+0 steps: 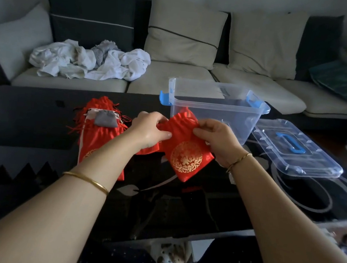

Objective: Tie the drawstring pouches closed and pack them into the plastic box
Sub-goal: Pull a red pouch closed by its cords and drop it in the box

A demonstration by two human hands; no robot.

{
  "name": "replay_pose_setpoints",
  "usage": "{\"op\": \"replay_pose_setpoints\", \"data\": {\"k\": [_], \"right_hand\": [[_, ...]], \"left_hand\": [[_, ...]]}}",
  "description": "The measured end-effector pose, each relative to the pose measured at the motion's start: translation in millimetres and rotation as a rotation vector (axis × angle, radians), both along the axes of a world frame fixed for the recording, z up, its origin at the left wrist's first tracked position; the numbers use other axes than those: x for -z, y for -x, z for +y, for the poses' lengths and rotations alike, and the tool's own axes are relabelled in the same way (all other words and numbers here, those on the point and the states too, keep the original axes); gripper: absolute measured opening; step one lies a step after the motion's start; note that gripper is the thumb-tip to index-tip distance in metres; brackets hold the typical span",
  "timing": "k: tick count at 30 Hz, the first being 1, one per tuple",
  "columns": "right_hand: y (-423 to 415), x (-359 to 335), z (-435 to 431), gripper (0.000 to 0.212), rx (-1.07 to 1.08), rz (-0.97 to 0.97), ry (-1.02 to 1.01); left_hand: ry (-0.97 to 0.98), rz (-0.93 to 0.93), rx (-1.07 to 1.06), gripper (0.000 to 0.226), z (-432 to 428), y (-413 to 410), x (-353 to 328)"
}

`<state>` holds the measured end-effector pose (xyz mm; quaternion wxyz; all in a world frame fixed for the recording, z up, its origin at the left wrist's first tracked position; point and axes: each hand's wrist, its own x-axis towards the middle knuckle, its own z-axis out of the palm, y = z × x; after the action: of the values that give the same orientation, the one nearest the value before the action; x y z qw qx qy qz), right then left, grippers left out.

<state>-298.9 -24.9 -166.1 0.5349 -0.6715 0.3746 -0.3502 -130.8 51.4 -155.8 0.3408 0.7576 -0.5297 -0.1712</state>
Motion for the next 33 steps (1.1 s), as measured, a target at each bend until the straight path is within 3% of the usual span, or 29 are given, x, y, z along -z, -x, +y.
{"op": "replay_pose_setpoints", "data": {"k": [7,9,15,20,25,29,33], "right_hand": [[-0.3,-0.8,0.1,0.012,0.06,-0.123,-0.078],[0.0,-1.5,-0.5,0.012,0.102,-0.141,-0.081],[5.3,2.5,-4.4,0.015,0.216,-0.039,-0.014],[15.5,0.9,-11.4,0.016,0.243,-0.007,0.023],[20.4,1.7,-15.7,0.014,0.355,0.156,0.157],[21.7,0.9,-12.0,0.018,0.3,0.092,0.025],[31.2,2.6,-20.7,0.026,0.304,-0.256,-0.44]], "left_hand": [[-0.042,0.34,0.072,0.021,6.6,-5.0,2.9],[-0.054,0.302,0.091,0.006,8.2,-7.6,2.7],[0.037,0.185,-0.01,0.02,11.3,-11.3,-2.4],[0.058,0.291,-0.149,0.027,8.6,-14.7,-1.4],[0.049,0.439,-0.256,0.032,6.4,-15.1,-5.8],[0.042,0.66,-0.345,0.034,5.7,-14.7,-8.1],[0.102,1.216,-0.465,0.037,9.1,-20.3,-18.6]]}}
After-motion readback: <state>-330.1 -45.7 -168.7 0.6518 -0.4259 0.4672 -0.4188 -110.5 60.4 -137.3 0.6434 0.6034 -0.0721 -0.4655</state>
